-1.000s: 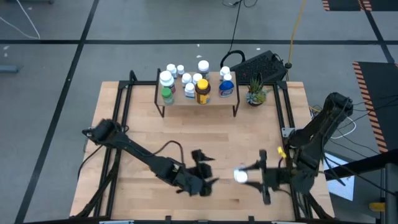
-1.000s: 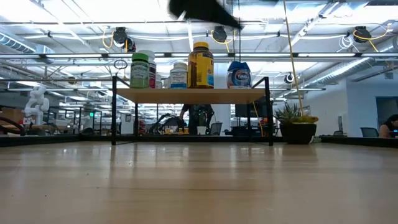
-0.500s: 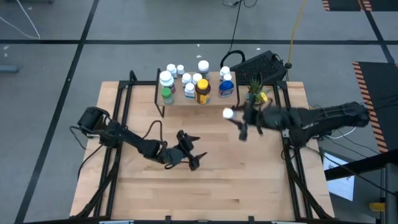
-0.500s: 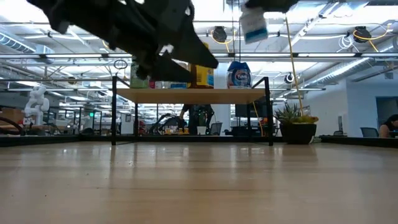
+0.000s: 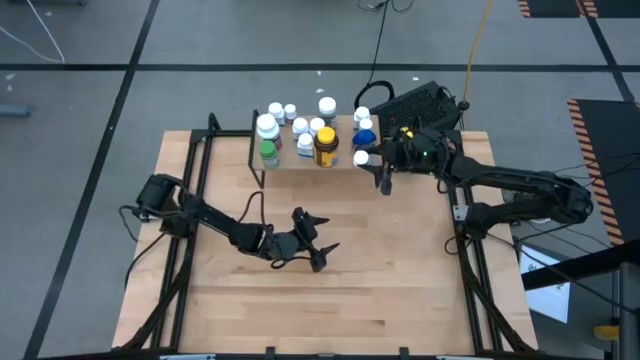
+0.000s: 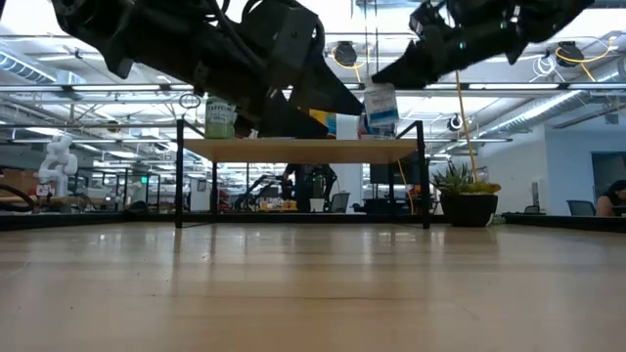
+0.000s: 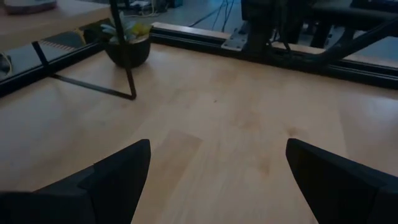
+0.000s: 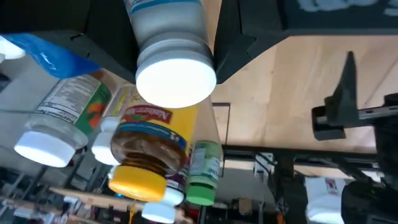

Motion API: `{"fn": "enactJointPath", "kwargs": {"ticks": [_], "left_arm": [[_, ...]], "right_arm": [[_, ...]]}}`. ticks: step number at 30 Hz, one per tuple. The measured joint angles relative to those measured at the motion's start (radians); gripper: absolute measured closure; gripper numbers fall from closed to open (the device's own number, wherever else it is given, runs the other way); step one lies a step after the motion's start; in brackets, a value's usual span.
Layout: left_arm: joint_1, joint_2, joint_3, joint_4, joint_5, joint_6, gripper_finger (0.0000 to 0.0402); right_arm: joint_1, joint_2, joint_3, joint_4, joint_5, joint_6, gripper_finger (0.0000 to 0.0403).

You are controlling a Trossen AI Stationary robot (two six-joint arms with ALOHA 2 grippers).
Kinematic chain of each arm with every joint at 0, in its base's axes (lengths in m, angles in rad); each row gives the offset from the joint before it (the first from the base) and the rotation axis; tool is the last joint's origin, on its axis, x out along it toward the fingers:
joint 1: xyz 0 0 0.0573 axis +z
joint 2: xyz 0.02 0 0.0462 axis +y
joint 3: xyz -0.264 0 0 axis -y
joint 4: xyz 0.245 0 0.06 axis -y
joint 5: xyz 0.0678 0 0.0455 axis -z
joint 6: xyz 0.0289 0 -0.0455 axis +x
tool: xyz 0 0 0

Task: Pick and place medicine bottles onto shelf by color
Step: Put the white pill bottle on the shelf

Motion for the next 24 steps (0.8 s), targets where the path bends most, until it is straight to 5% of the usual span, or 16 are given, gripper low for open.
{"fn": "enactJointPath", "kwargs": {"ticks": [11,24], "left_arm": [[0.010,0.000,0.000,-0.013,0.002,0.011,0.0025],[0.013,0.000,0.000,-0.014,0.002,0.009,0.0025]], "right_arm": [[-0.147,0.072,-0.043,0.098,-0.170,-0.001,0.0227],[-0.160,0.095,-0.044,0.092,-0.168,-0.019,0.0192]]}}
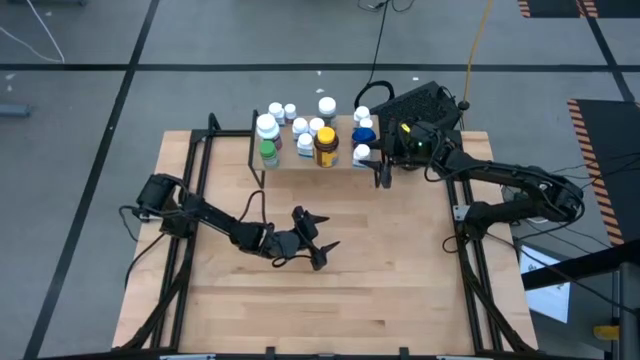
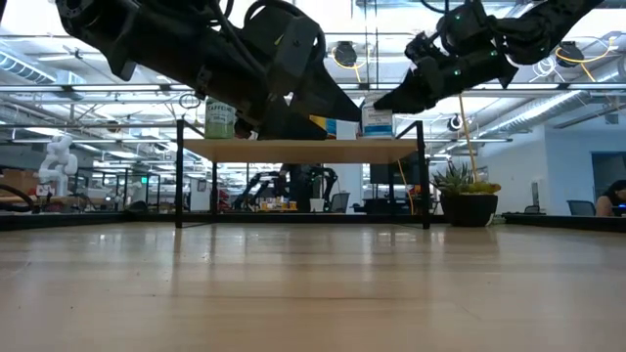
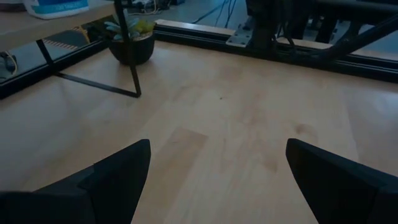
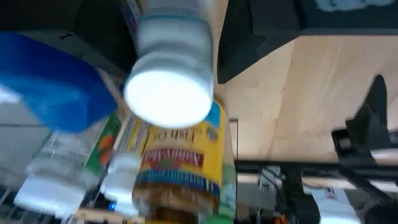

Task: Pick and place medicine bottles onto shelf by color
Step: Put the white pill bottle on the shelf

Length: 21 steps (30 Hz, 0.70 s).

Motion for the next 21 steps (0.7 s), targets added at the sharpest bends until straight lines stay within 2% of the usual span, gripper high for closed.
{"fn": "enactJointPath", "kwargs": {"ticks": [7,21], "left_arm": [[0.000,0.000,0.000,-0.001,0.000,-0.001,0.0025],[-0.008,0.000,0.000,-0.016,0.000,-0.018,0.0025]], "right_arm": [[0.000,-0.001,-0.001,0.004,0.003,-0.010,0.0169],[0.000,-0.047,0.000,0.011,0.034,-0.077,0.0168]]}}
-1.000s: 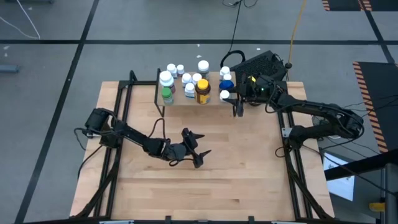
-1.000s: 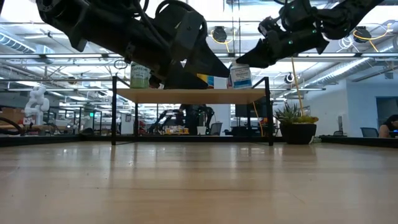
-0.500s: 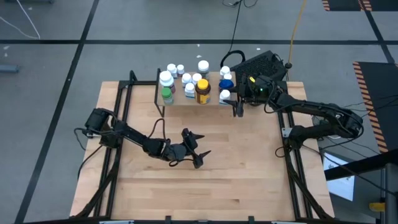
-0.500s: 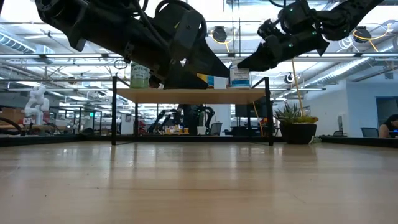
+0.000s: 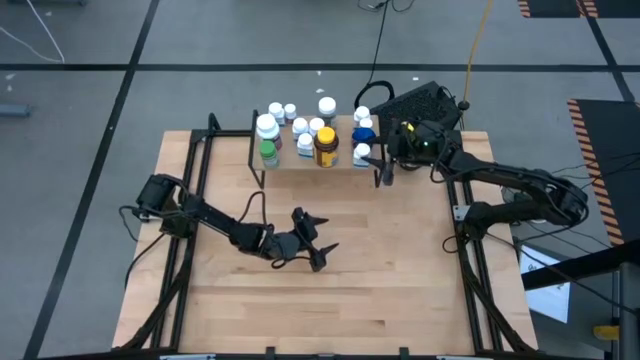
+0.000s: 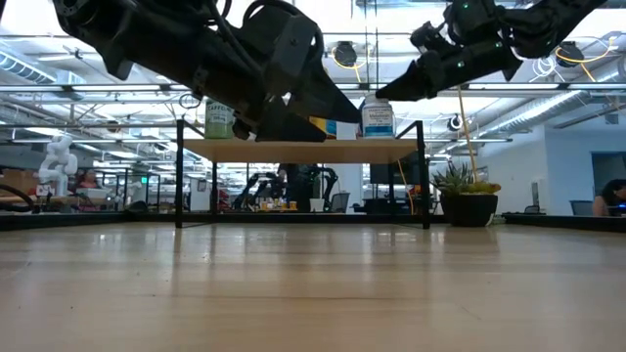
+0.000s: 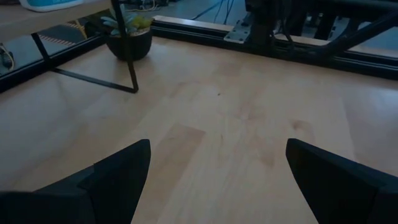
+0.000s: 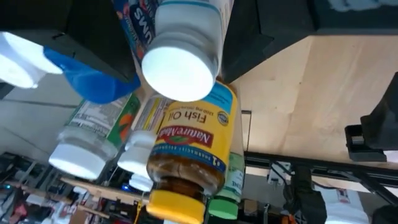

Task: Pick and place medicine bottles onto shelf by color
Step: Put the white pill bottle on the shelf, then return to Home Position

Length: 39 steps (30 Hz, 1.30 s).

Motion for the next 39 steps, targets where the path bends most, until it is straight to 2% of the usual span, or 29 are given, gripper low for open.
{"fn": "enactJointPath", "kwargs": {"ticks": [11,16,18,22,26,29,33,35,39], "left_arm": [[-0.006,0.000,0.000,0.000,-0.003,-0.006,0.0025],[-0.063,-0.039,0.000,-0.004,-0.150,0.086,0.0025],[-0.082,-0.083,0.000,-0.009,-0.167,0.097,0.0025],[-0.073,-0.171,0.001,-0.001,0.004,0.049,0.0025],[-0.051,-0.214,0.002,0.000,0.056,0.093,0.0036],[-0.006,-0.224,0.002,0.005,0.085,0.114,0.0077],[0.070,-0.225,0.001,-0.013,0.182,0.150,0.0163],[0.112,-0.225,0.001,-0.032,0.232,0.180,0.0208],[0.198,-0.246,-0.001,-0.077,0.344,0.206,0.0290]], "right_arm": [[0.012,-0.061,0.000,-0.015,0.048,-0.031,0.0168],[0.065,-0.132,0.000,-0.017,0.047,0.009,0.0168],[0.101,-0.172,0.000,-0.031,0.047,0.055,0.0171],[0.196,-0.232,-0.001,-0.070,0.047,0.133,0.0198],[0.300,-0.277,-0.044,-0.049,0.076,0.191,0.0259],[0.371,-0.311,-0.106,-0.004,0.077,0.232,0.0318],[0.422,-0.353,-0.186,0.088,0.077,0.221,0.0388],[0.427,-0.368,-0.205,0.095,0.077,0.211,0.0397],[0.427,-0.392,-0.233,0.055,0.078,0.202,0.0389]]}}
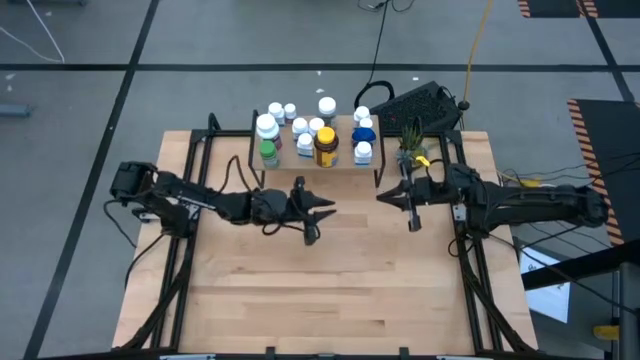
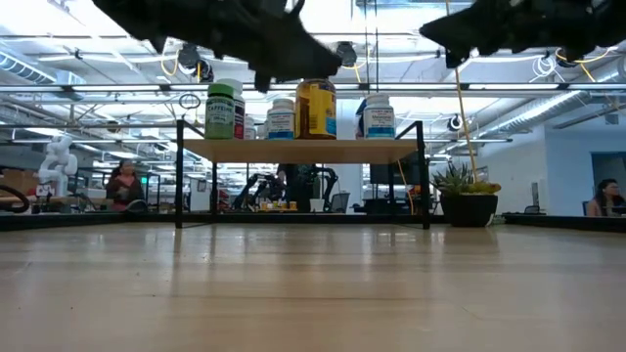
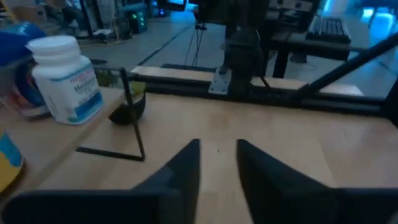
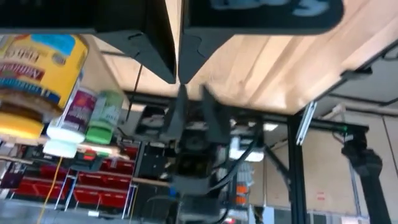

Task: Pick and place medicine bottles onto shelf by color
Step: Return to Home Position

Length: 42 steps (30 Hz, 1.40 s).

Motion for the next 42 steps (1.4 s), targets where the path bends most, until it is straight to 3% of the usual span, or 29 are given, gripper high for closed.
{"fn": "enactJointPath", "kwargs": {"ticks": [5,8,12,20,25,30,42], "left_arm": [[0.062,-0.038,-0.082,-0.010,0.043,0.012,0.0370],[0.090,-0.133,-0.165,-0.008,0.048,-0.017,0.0395],[0.094,-0.311,-0.291,0.012,0.120,-0.030,0.0387],[0.083,-0.762,-0.585,0.019,0.093,0.039,0.0396],[0.114,-0.967,-0.679,0.012,0.092,0.104,0.0391],[0.139,-1.081,-0.710,-0.076,0.093,0.118,0.0388],[0.136,-1.181,-0.719,-0.276,0.093,0.051,0.0385]], "right_arm": [[0.000,-0.045,-0.054,-0.004,-0.001,-0.018,0.0401],[0.000,-0.091,-0.083,-0.002,-0.001,-0.019,0.0401],[0.000,-0.161,-0.123,-0.003,-0.001,-0.019,0.0402],[-0.002,-0.263,-0.189,0.011,0.002,0.007,0.0402],[-0.002,-0.309,-0.189,0.012,-0.005,0.028,0.0402],[-0.002,-0.333,-0.189,0.002,-0.005,0.026,0.0403],[-0.002,-0.334,-0.188,-0.108,-0.006,0.051,0.0403]]}}
